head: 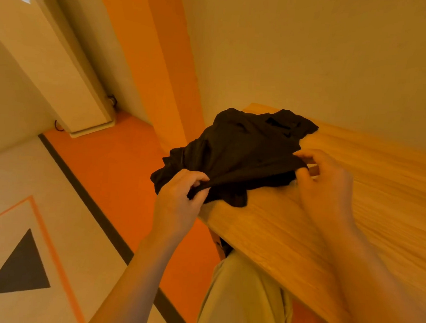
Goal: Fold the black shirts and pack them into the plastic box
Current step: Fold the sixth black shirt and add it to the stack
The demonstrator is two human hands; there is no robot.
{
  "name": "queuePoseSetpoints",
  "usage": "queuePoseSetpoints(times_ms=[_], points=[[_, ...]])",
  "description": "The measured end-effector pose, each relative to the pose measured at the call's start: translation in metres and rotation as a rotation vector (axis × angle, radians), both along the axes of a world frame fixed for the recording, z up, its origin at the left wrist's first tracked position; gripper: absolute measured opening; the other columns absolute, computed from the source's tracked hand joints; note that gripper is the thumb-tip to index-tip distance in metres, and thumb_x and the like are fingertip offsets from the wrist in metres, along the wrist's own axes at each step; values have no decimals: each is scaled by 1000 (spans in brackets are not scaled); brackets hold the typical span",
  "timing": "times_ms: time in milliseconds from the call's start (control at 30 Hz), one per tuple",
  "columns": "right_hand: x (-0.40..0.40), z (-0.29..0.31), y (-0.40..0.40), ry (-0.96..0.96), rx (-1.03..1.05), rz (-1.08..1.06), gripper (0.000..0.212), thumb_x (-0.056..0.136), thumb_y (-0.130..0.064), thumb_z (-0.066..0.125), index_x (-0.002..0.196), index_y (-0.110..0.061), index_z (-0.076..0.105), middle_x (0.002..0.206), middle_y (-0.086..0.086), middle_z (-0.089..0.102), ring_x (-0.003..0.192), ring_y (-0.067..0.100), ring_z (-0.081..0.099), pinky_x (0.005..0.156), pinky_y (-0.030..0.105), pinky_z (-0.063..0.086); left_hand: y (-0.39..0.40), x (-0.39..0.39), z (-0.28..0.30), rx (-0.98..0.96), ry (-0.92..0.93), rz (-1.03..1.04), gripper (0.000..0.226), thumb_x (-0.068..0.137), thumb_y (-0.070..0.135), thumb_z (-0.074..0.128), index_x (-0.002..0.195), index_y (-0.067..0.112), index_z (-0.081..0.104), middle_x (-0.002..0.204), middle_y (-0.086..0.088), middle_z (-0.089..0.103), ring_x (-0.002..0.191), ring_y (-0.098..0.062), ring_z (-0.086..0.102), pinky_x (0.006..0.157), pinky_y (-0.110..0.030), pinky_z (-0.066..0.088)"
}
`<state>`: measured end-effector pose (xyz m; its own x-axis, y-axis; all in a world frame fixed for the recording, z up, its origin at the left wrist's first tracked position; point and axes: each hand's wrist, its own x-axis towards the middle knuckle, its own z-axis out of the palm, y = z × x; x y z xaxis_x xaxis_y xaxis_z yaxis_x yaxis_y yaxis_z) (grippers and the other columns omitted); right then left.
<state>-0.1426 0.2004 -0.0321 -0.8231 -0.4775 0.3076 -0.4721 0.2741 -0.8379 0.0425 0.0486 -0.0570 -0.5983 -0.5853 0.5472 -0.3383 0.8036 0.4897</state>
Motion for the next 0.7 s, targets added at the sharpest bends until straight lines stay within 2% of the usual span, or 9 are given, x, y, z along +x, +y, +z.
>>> queuePoseSetpoints(times_ms=[67, 133, 233, 333, 433, 500, 600, 633, 700], points=[[-3, 2, 3, -1, -33, -18, 32, 90, -4, 58, 114, -24, 63, 98, -10, 56, 78, 9, 59, 68, 22, 51, -6, 9, -3, 1, 36, 104, 14, 85, 8, 69, 97, 16, 68, 90, 6, 60, 81, -10, 55, 67, -21, 44], [-7, 3, 6, -53, -50, -3, 27, 89, -6, 61, 105, -28, 64, 87, -10, 60, 70, 11, 62, 66, 20, 52, -16, 20, -6, -26, 23, 189, 18, 83, 4, 70, 98, 12, 69, 93, 1, 62, 83, -16, 57, 68, -25, 44], [-9, 3, 9, -223, -79, 74, 17, 90, -10, 63, 102, -21, 66, 70, 2, 66, 52, 11, 63, 52, 15, 52, -32, 34, -10, 33, -36, 311, 23, 84, 1, 68, 104, 10, 67, 101, -5, 63, 87, -21, 58, 67, -28, 42], [-6, 6, 7, -356, -125, 159, 19, 90, -8, 60, 103, -20, 67, 83, 4, 71, 63, 10, 70, 57, 22, 58, -36, 39, -9, 226, 11, 409, 23, 90, 4, 60, 110, 15, 64, 102, -1, 64, 81, -13, 57, 59, -24, 42], [-3, 9, 7, -441, -219, 257, 24, 90, -2, 58, 96, -22, 68, 99, -1, 69, 82, 7, 71, 65, 18, 57, -28, 34, -3, 384, 129, 418, 22, 95, 5, 51, 110, 14, 64, 92, 0, 62, 74, -6, 54, 54, -23, 38], [-3, 10, 8, -455, -241, 277, 27, 91, -2, 57, 96, -26, 68, 103, -4, 68, 87, 6, 69, 71, 19, 57, -19, 30, 5, 394, 219, 417, 22, 96, 4, 48, 106, 15, 64, 85, 2, 61, 73, -9, 56, 52, -25, 38], [-6, 9, 10, -531, -325, 203, 25, 94, -9, 55, 95, -31, 69, 102, -6, 67, 88, 7, 66, 78, 28, 57, -11, 28, 20, 365, 462, 441, 28, 92, -1, 49, 102, 23, 61, 81, 13, 58, 67, 8, 54, 52, -12, 40], [-9, 9, 11, -572, -370, 156, 23, 95, -12, 54, 95, -30, 68, 101, -5, 66, 87, 8, 65, 80, 32, 56, -12, 28, 24, 371, 522, 447, 28, 91, 0, 49, 102, 24, 60, 81, 13, 58, 66, 7, 53, 53, -12, 40], [-14, 10, 14, -607, -412, 62, 21, 97, -14, 51, 96, -31, 64, 98, -5, 64, 88, 10, 64, 85, 39, 55, -16, 31, 29, 400, 538, 478, 22, 93, 6, 52, 102, 24, 60, 79, 10, 56, 65, -2, 51, 55, -25, 40]])
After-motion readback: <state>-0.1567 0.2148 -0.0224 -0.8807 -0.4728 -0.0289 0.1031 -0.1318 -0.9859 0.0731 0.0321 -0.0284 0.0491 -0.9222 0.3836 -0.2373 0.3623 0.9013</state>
